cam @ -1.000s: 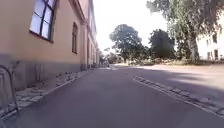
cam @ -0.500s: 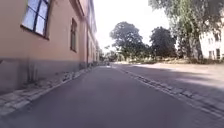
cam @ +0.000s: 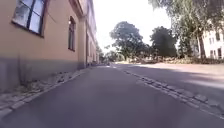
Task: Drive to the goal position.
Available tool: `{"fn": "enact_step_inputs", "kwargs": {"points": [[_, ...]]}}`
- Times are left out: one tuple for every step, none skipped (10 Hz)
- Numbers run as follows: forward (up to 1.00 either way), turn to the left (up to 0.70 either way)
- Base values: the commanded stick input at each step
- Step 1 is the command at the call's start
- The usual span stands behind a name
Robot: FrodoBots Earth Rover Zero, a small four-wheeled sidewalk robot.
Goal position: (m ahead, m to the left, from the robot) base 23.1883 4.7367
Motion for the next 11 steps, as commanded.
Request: {"fn": "enact_step_inputs", "kwargs": {"points": [[0.7, 0.0], [0.7, 0.0], [0.7, 0.0], [0.7, 0.0], [0.7, 0.0], [0.7, 0.0], [0.7, 0.0], [0.7, 0.0], [0.7, 0.0], [0.7, 0.0], [0.7, 0.0]]}}
